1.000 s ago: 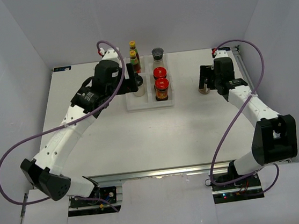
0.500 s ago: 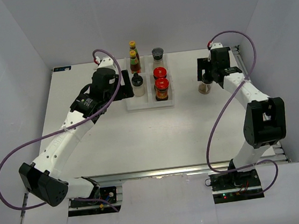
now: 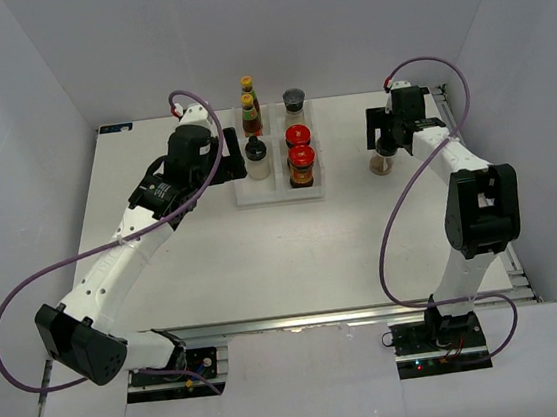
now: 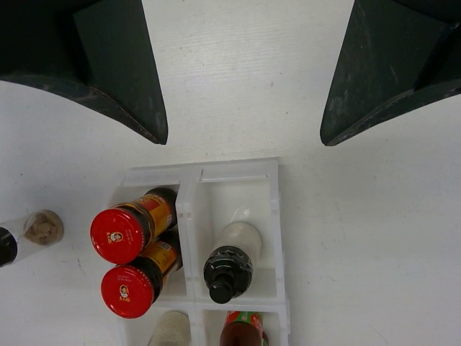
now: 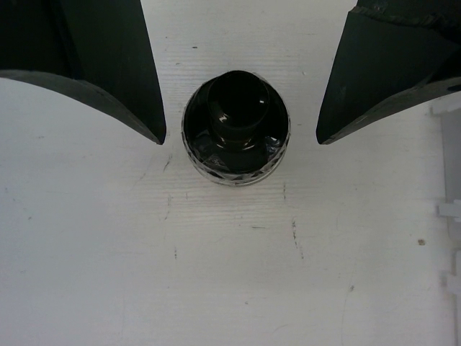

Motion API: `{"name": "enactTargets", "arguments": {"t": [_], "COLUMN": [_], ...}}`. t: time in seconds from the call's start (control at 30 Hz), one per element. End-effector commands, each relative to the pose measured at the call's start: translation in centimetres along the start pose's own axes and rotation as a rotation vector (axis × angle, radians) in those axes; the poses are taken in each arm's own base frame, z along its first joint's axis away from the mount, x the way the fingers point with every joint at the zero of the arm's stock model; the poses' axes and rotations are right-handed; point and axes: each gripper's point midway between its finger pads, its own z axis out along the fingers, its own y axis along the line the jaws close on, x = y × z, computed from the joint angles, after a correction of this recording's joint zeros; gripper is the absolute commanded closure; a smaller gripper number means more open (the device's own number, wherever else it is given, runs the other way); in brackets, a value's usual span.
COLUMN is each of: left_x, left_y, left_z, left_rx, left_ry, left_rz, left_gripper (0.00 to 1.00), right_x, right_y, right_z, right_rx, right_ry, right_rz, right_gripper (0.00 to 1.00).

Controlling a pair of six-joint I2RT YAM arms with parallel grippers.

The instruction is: Organize the condiment bottles

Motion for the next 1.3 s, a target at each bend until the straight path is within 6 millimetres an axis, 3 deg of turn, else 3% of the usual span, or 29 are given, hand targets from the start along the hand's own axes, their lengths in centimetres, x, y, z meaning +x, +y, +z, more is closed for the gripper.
{"name": "enactTargets", "arguments": {"t": [0.0,0.3,0.5,0.73,0.9,0.93,1.1,1.27], "left_x": [-0.6,-0.2,-0.2,-0.8,-1.0,-1.0,-0.7,-0.3], "left_y": [0.1,0.9,1.1,1.0,0.8,0.8,0.9,1.1], "left_z": [0.0,1.0,1.0,0.1,-0.8,-1.0,-1.8,-2.8], "left_rx": [0.017,0.001,-0.004,0.007,0.028,0.032,0.043,0.055], "left_ry": [-0.026,-0.013,-0.013,-0.027,-0.028,-0.029,-0.03,-0.034], "left_rz": [-0.007,-0.01,-0.012,-0.02,-0.028,-0.031,-0.047,-0.053], "left_gripper": [0.02,0.02,0.02,0.02,0.02,0.02,0.02,0.02], "right_x": [-0.8,0.7,0.9,1.0,1.1,1.3,2.3,4.5], "right_y": [0.5,0.6,0.5,0.5,1.5,1.9,4.4,7.3], "right_z": [0.7,1.1,1.6,1.2,-0.3,-0.7,-3.3,-7.4], "right_rx": [-0.027,-0.026,-0.025,-0.027,-0.056,-0.057,-0.075,-0.091], "right_ry": [-0.009,0.037,0.049,0.061,0.057,0.059,0.053,0.03], "right_rz": [-0.009,0.002,-0.016,-0.02,-0.043,-0.055,-0.113,-0.173], "right_gripper": [0.07,0.02,0.32,0.59,0.89,0.91,0.92,0.92]}}
